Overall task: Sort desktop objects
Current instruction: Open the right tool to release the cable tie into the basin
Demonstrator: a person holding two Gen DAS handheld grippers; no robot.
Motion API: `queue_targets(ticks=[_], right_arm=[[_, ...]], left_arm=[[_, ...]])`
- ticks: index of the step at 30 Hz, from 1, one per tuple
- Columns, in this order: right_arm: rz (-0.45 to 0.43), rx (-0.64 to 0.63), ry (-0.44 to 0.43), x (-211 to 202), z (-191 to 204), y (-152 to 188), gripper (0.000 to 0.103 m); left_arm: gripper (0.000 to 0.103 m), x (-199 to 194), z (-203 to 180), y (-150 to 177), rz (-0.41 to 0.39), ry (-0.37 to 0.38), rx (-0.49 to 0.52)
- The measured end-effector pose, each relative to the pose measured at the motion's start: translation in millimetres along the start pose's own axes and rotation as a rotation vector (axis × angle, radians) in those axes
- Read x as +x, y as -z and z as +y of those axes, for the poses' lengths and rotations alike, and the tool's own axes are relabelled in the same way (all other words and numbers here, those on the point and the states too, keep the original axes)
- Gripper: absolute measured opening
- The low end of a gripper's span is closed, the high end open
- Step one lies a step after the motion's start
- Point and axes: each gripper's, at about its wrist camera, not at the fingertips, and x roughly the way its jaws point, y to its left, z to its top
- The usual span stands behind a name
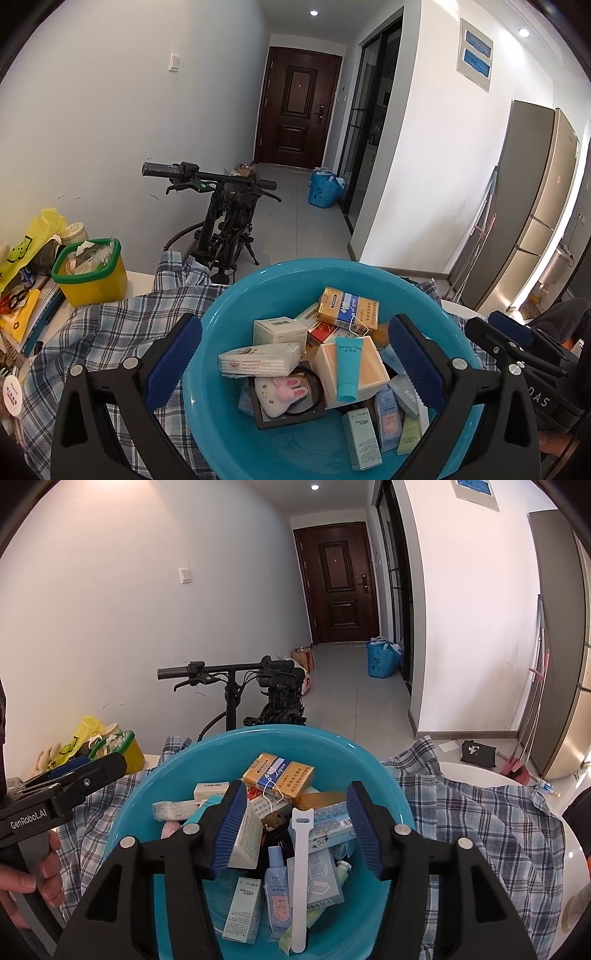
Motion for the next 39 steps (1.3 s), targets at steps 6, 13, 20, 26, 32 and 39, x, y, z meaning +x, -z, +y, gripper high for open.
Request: queue_targets(ticks=[6, 13, 20, 26, 32, 39], right_arm=[[-0.023, 0.016, 0.048, -6, -5, -4, 0.068], [-0.047, 0.002, 0.08, -14, -4, -6, 0.087], [-0.058, -0.017, 0.095, -17, -1, -7, 0.099], [-0.077, -0.004, 0.093, -25, -5, -10, 0.1], [-0.072, 0.021, 0.091, -25, -13, -10, 0.1], [-0.088, 0.042, 0.075, -32, -16, -12, 0.1]], left_arm=[[0.102, -12, -5, -2, -0.029, 0.001, 0.012], [0.102, -18, -12, -2, -0.066, -0.071, 0.066], [0.103, -31, -18, -4, -0.088, -0.038, 0.068], [0.103, -47, -25, -5, -0.13, -0.037, 0.086], [0.103, -44, -24, -5, -0.133, -0.051, 0.069], [0.103, -45, -35, -1, -0.138, -0.057, 0.094]])
